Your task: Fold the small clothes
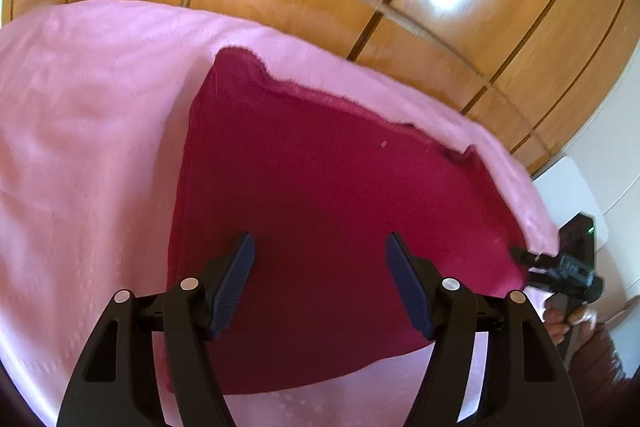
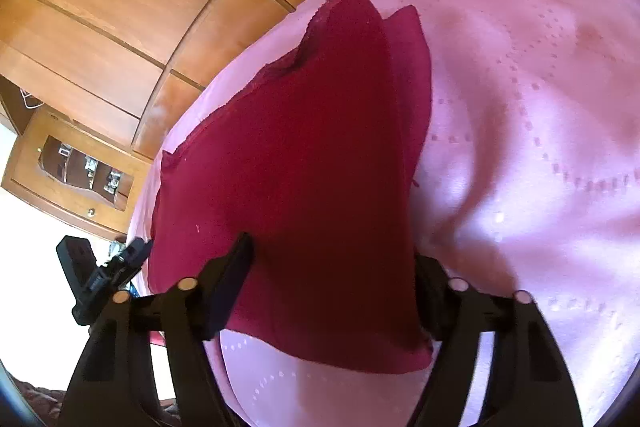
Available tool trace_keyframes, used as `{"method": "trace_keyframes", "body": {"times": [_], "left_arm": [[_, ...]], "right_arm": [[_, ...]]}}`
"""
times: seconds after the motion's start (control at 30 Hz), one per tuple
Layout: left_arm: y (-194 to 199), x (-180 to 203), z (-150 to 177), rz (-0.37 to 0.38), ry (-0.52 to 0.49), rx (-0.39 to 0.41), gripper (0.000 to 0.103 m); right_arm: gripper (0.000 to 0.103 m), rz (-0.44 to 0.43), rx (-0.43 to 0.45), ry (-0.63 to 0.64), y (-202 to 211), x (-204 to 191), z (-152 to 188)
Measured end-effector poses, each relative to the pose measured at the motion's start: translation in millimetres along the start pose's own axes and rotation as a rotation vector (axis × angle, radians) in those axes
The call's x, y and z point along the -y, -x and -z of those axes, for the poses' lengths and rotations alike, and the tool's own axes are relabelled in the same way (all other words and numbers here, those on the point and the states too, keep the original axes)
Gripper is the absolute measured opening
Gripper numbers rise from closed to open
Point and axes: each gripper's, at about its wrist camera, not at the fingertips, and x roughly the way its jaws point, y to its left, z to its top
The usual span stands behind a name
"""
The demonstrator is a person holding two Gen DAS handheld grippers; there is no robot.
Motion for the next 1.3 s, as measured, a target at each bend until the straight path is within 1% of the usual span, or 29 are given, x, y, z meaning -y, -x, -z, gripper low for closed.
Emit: {"method": "trace_keyframes", "body": {"times": [0.07, 0.1, 0.17, 0.2, 0.23, 0.27, 0.3, 0.33, 0.37, 0.4, 0.43, 0.47, 0.53, 0.67, 0.7, 0.8, 0.9, 1.0, 1.13, 1.17, 1.2, 1.23, 1.27, 1.3], "left_arm": [[-1, -1, 0, -0.003, 0.011, -0.008, 0.064], [2, -2, 0, 0.008, 0.021, -0.004, 0.064], [7, -7, -4, 0.067, 0.063, -0.003, 0.062], [9, -12, -6, 0.112, 0.096, -0.006, 0.062], [11, -14, -5, 0.131, 0.113, -0.006, 0.062], [12, -18, -6, 0.157, 0.132, -0.010, 0.059], [11, -20, -7, 0.170, 0.137, -0.016, 0.056], [10, -23, -7, 0.176, 0.136, -0.026, 0.055], [8, -24, -7, 0.184, 0.132, -0.036, 0.055], [7, -24, -7, 0.188, 0.128, -0.042, 0.053], [5, -25, -6, 0.188, 0.117, -0.051, 0.053], [3, -25, -6, 0.190, 0.113, -0.058, 0.053], [-2, -30, -7, 0.207, 0.130, -0.072, 0.052], [-2, -42, -10, 0.248, 0.169, -0.076, 0.052], [-2, -43, -10, 0.255, 0.179, -0.091, 0.052], [-3, -46, -9, 0.264, 0.178, -0.094, 0.052], [4, -53, -12, 0.258, 0.203, -0.079, 0.052], [27, -69, -14, 0.284, 0.252, -0.026, 0.052], [51, -93, -17, 0.323, 0.310, -0.002, 0.052], [56, -97, -17, 0.329, 0.323, 0.004, 0.052], [61, -102, -17, 0.339, 0.340, 0.014, 0.053], [66, -106, -18, 0.353, 0.360, 0.024, 0.055], [69, -109, -18, 0.360, 0.376, 0.032, 0.060], [74, -111, -19, 0.368, 0.392, 0.044, 0.063]], "right_arm": [[0.042, 0.002, -0.003, 0.008, -2, -4, -1], [0.039, 0.012, -0.003, 0.023, -2, -9, 0], [0.032, 0.019, 0.004, 0.039, 0, -15, -1], [0.032, 0.022, 0.015, 0.046, 3, -21, -3], [0.030, 0.021, 0.031, 0.059, 6, -29, -5], [0.029, 0.019, 0.043, 0.072, 9, -35, -6], [0.029, 0.015, 0.055, 0.088, 11, -43, -8], [0.028, 0.009, 0.067, 0.114, 13, -56, -12], [0.027, -0.001, 0.079, 0.165, 15, -80, -15], [0.027, -0.006, 0.081, 0.182, 14, -88, -16], [0.026, -0.006, 0.081, 0.182, 14, -88, -16], [0.026, -0.022, 0.081, 0.249, 9, -119, -21], [0.025, -0.037, 0.072, 0.305, -2, -147, -24], [0.025, -0.069, 0.025, 0.423, -31, -202, -19], [0.025, -0.071, 0.006, 0.452, -41, -215, -16], [0.025, -0.073, -0.051, 0.522, -73, -244, -5], [0.024, -0.065, -0.098, 0.561, -101, -259, 6], [0.025, -0.047, -0.141, 0.610, -122, -272, 17], [0.026, -0.017, -0.203, 0.742, -145, -289, 45], [0.033, -0.002, -0.222, 0.788, -152, -293, 54], [0.039, -0.014, -0.235, 0.807, -156, -295, 61], [0.049, -0.040, -0.248, 0.814, -158, -298, 67], [0.052, -0.075, -0.260, 0.825, -159, -302, 73], [0.052, -0.103, -0.267, 0.838, -158, -304, 78]]}}
